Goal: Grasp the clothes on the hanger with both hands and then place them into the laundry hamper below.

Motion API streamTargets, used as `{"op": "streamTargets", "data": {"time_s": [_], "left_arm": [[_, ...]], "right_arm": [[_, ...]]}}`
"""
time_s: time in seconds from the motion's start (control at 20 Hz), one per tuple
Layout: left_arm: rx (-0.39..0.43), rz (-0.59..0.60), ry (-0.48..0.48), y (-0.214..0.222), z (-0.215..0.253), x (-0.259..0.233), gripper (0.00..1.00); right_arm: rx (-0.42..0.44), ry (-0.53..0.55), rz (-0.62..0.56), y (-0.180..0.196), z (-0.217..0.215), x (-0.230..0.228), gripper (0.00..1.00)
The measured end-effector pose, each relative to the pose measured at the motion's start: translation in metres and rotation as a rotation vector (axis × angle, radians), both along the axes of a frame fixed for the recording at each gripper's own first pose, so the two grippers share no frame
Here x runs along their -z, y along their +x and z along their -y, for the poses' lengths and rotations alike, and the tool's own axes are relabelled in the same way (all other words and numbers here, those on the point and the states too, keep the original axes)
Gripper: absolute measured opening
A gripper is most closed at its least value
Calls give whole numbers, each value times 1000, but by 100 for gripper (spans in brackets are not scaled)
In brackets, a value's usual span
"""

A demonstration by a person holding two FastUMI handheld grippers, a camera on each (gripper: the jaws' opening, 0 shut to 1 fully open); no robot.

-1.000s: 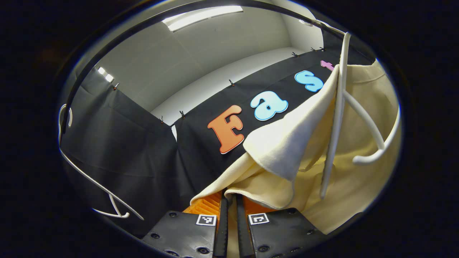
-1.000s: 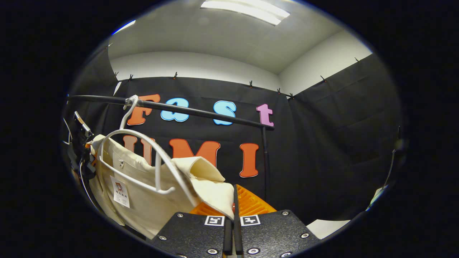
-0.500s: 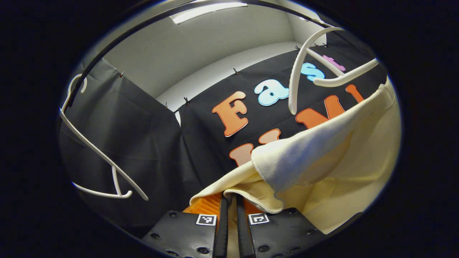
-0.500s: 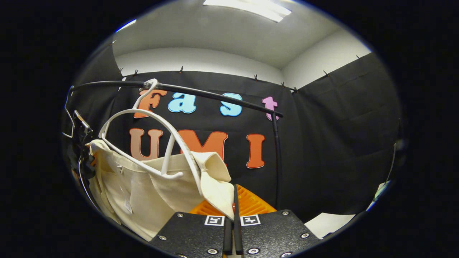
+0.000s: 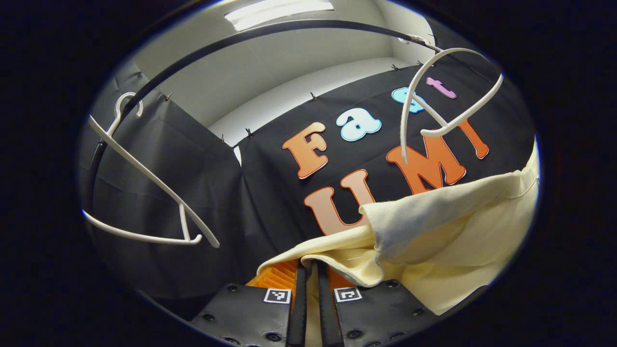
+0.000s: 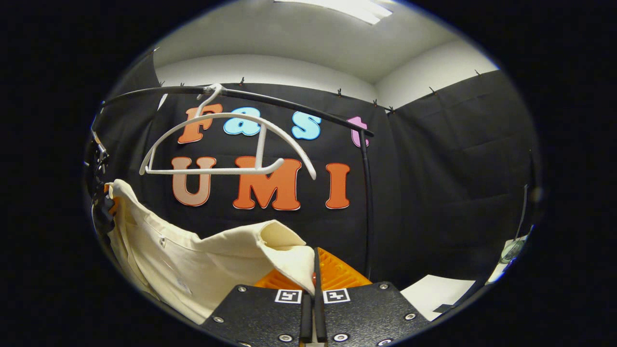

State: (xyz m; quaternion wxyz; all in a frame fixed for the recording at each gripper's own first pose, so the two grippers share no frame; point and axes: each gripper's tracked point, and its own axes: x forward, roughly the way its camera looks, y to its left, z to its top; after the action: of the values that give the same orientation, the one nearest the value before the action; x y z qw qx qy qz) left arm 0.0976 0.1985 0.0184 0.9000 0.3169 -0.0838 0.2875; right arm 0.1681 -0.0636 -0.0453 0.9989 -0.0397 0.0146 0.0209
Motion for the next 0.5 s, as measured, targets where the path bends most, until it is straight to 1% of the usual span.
{"op": "streamTargets", "data": {"time_s": [0.25, 0.35, 0.45, 0.5], "left_arm": [[48, 23, -32, -42, 21, -24, 18], [86, 21, -53, -55, 32, -28, 18], [143, 9, -97, -63, 48, -27, 19], [172, 5, -127, -70, 57, -25, 19]], "right_arm": [[-4, 64, 13, -50, -13, -42, 2], [24, 103, -11, -67, -12, -46, 2], [18, 163, -45, -84, -23, -43, 2], [8, 176, -56, -93, -31, -42, 2]]}}
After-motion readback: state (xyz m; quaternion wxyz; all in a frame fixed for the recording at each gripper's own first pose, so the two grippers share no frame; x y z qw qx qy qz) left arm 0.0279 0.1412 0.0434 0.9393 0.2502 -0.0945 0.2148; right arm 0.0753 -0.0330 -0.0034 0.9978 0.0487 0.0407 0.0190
